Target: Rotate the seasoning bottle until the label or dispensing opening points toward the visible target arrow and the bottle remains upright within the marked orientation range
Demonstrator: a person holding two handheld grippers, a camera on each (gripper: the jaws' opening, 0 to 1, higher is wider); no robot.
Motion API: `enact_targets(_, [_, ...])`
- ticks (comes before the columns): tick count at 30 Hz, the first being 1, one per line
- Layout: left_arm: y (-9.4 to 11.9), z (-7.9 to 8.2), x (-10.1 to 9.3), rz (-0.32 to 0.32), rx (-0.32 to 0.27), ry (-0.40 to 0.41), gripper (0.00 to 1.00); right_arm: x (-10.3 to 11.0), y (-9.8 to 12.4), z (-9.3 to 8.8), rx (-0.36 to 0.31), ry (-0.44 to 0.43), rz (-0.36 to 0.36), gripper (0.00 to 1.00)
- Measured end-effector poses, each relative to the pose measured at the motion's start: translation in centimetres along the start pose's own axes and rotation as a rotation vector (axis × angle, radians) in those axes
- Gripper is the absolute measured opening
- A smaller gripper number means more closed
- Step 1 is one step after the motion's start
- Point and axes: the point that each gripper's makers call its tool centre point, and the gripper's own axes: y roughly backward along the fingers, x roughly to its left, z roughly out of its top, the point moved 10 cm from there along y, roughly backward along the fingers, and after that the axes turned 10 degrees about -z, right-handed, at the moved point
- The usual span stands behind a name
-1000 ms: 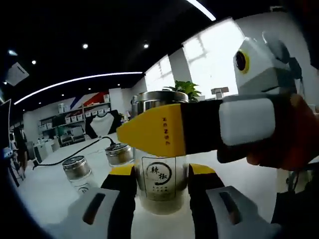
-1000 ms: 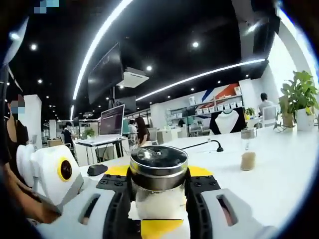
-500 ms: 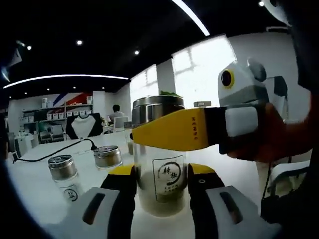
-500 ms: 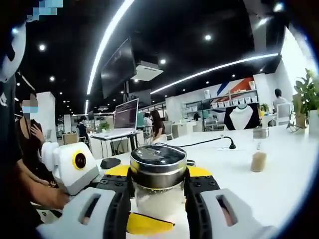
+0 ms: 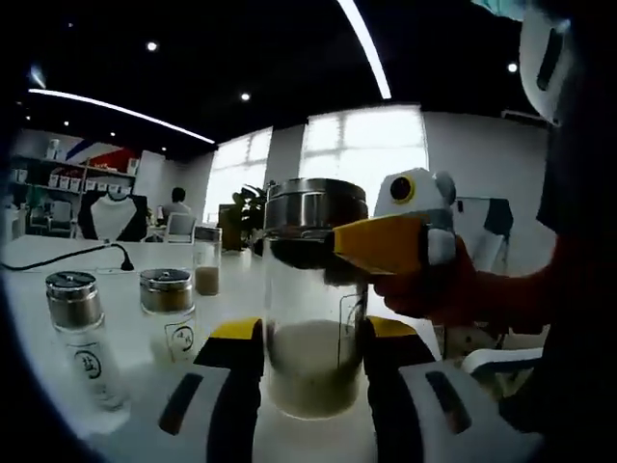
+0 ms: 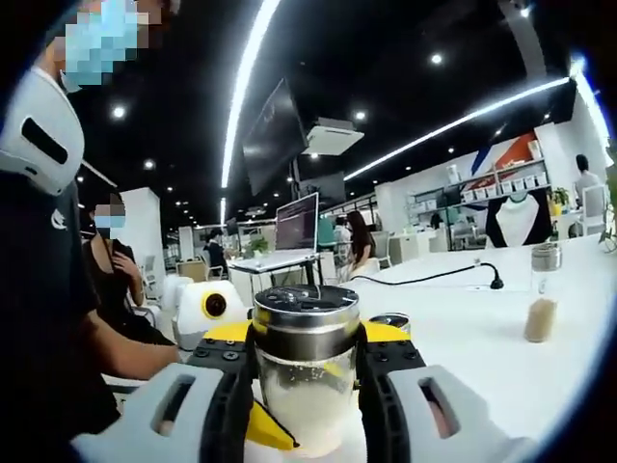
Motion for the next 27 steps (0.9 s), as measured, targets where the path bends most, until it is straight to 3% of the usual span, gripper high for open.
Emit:
enact_targets(4, [-0.3, -0.04, -0.21, -0.043, -0.013, 0.038, 0.44, -0.15, 0.18, 0.01, -0.017, -0.044, 0.056, 0.39])
enact_targets(8, [-0.63, 0.18, -0.26, -0.017, 0.03, 0.007, 0.44, -0.49, 0.18, -0.1, -0.017, -0.056, 0.051, 0.39])
enact_targets(15, [-0.8, 0.46, 0.0, 0.154, 0.111, -0.156, 0.43, -0.76, -0.05, 0.34, -0.03, -0.015, -0.044, 0.39])
enact_targets(22, [-0.56, 0.29, 0.05, 0.208, 0.08, -0.141, 0.43, -0.73, -0.12, 0.23, -0.014, -0.074, -0.164, 0.38])
enact_targets(27, [-0.68, -0.01, 0.0, 0.204, 0.077, -0.117, 0.43, -0.27, -0.38, 0.51, 0.014, -0.04, -0.178, 0.38])
